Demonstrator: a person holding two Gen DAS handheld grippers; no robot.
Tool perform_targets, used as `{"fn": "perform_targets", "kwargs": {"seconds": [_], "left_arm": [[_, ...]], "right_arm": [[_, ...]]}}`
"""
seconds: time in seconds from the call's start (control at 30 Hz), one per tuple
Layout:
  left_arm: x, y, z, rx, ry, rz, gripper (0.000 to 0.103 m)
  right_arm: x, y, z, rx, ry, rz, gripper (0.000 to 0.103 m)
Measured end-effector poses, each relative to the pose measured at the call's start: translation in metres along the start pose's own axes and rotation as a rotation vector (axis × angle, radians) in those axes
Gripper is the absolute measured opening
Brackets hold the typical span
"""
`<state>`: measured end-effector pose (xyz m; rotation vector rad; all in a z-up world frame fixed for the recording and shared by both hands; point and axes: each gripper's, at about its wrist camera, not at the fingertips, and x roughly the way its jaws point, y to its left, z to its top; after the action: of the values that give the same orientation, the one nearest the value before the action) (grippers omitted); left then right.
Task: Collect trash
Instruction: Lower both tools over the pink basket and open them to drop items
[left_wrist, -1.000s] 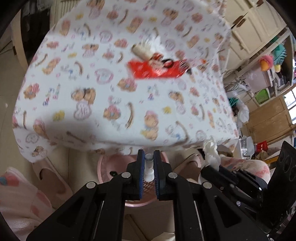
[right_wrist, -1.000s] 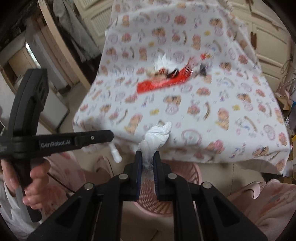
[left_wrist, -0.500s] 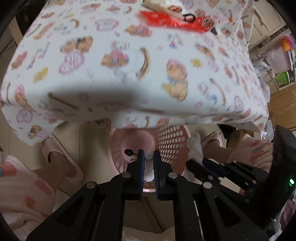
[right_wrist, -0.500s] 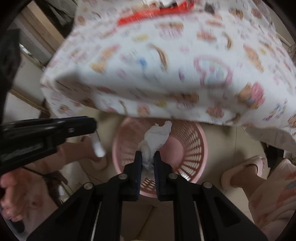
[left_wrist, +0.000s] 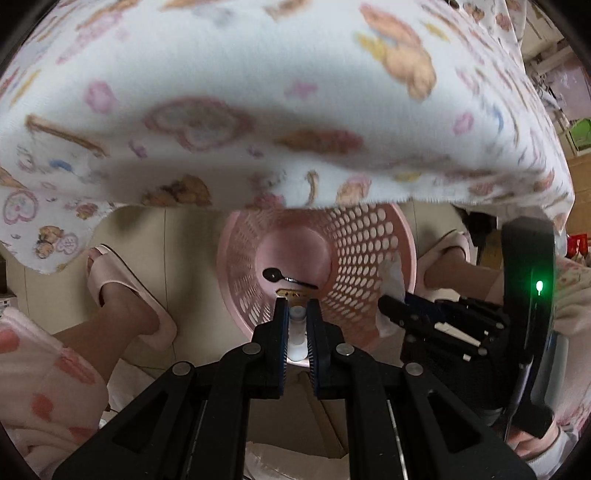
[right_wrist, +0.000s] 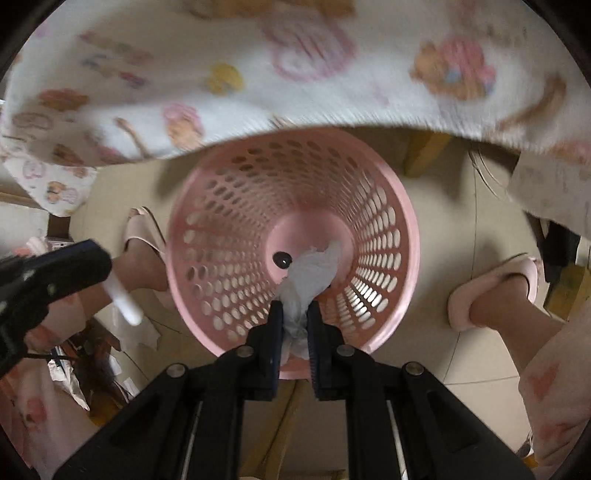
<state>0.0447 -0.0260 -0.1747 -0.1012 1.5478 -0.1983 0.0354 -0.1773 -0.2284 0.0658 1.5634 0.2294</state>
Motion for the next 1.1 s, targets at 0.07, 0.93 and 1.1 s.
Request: {"fn": "perform_targets", "kwargs": {"seconds": [0.07,0.93,1.1], "left_arm": [[0.005,-0.001,-0.001,-0.001,0.016,0.008,0.008],[0.046,0.014,-0.006,-0.053,0.148,0.03,0.01],[0.032,0.013,-0.005,-0.045,0.104,0.052,0.019]], "right_arm": [[0.001,0.0,-0.001,0.001,-0.001,-0.005,0.013],[-0.007,-0.015,-0.002,0.075,0.003,-0.034,0.065],[-0.014,-0.014,-0.001,0.075,-0.027,-0.063,0.067]]}}
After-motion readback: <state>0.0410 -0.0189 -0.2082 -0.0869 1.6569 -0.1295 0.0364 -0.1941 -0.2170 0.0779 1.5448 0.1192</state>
